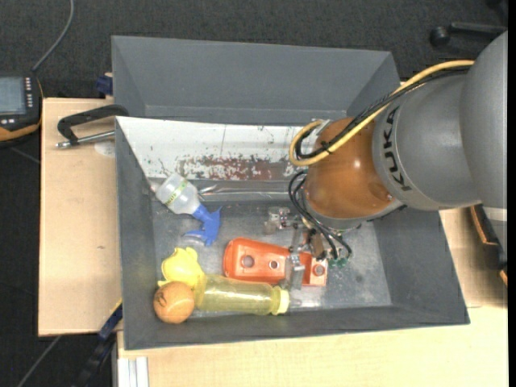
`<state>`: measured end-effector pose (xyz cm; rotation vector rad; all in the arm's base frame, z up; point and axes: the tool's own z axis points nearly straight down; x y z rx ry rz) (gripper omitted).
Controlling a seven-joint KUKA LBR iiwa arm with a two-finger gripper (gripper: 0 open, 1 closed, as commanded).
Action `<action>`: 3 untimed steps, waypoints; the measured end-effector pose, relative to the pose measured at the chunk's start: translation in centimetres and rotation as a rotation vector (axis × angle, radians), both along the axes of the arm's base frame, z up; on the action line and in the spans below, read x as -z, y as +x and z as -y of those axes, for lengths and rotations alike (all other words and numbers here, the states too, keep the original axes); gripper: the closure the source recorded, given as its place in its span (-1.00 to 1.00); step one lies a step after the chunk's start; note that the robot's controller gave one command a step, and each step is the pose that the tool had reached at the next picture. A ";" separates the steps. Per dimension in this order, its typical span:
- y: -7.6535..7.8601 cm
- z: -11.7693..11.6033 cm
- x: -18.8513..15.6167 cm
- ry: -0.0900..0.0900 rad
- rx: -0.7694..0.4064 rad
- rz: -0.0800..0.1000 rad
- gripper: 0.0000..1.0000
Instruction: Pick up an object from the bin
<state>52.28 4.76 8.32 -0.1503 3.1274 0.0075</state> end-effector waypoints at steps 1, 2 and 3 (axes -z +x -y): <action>-1.5 1.5 0.9 -0.002 0.042 -0.004 -1.00; -2.5 0.9 1.3 0.002 0.056 0.000 1.00; -2.5 0.9 1.3 0.002 0.056 0.000 1.00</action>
Offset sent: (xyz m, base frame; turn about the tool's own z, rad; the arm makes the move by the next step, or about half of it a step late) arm -0.0256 -0.0093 -0.0132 0.0566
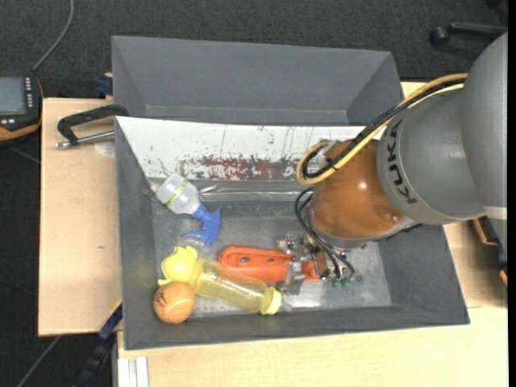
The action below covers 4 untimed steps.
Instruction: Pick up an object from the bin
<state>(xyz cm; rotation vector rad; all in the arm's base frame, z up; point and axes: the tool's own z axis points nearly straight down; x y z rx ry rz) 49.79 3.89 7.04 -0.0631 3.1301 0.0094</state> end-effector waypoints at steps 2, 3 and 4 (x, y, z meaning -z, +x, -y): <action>0.2 0.3 -6.7 0.001 -0.010 0.012 1.00; -0.6 -0.2 -9.3 0.000 -0.013 -0.006 1.00; 1.0 0.6 -6.3 0.001 -0.029 0.016 1.00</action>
Offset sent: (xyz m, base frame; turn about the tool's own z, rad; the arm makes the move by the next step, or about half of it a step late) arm -0.0056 -0.0118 0.0079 -0.0117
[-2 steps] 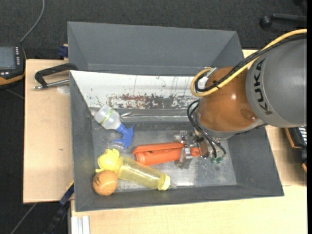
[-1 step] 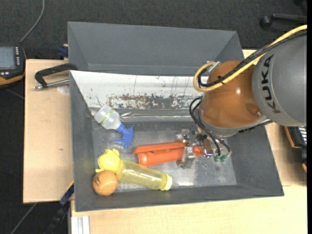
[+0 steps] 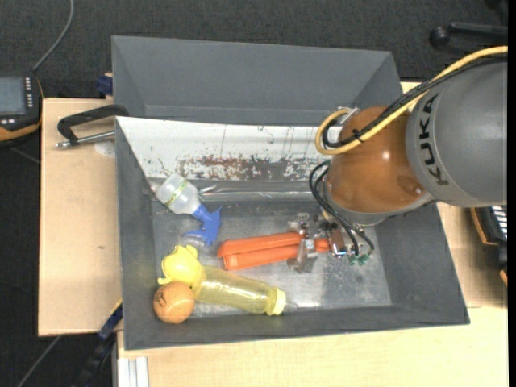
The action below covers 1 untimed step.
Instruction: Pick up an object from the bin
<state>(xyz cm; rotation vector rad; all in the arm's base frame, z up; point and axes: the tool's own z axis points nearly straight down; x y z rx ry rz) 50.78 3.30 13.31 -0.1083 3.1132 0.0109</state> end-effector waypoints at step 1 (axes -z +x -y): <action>-0.7 -0.3 -2.2 -0.001 0.000 -0.022 1.00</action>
Offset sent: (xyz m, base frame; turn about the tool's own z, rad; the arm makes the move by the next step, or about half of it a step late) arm 0.0171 -0.0128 -0.0631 -0.0346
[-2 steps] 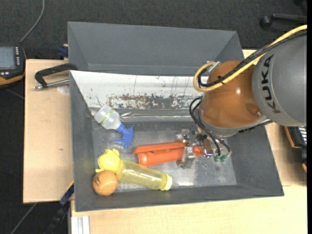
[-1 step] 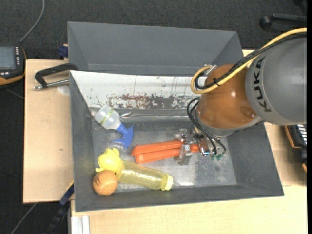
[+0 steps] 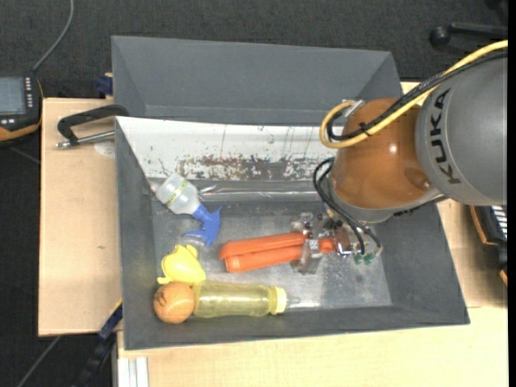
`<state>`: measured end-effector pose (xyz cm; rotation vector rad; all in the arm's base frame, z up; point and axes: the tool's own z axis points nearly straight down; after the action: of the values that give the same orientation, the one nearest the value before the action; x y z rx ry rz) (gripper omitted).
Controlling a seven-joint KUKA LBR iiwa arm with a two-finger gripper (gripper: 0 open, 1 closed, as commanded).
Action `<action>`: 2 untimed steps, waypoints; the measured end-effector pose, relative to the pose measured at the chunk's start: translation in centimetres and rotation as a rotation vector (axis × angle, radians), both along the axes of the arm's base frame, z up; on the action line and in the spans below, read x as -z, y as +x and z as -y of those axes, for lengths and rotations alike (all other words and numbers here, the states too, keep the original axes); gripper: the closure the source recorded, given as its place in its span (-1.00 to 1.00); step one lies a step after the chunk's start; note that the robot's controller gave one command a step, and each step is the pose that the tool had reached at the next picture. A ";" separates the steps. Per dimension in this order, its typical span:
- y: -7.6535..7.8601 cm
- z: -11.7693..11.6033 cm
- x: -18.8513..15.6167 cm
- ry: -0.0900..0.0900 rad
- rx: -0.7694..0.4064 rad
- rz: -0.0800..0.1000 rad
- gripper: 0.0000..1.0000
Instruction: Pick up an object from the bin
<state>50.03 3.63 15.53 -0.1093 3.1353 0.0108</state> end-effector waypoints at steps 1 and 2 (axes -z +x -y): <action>1.7 0.7 2.5 0.001 -0.019 0.027 1.00; 0.1 0.3 0.2 0.001 -0.001 0.000 1.00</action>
Offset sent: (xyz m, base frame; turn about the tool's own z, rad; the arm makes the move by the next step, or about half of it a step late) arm -0.0088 0.0013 0.0578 0.0179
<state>50.11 3.30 15.30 -0.1115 3.1353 0.0121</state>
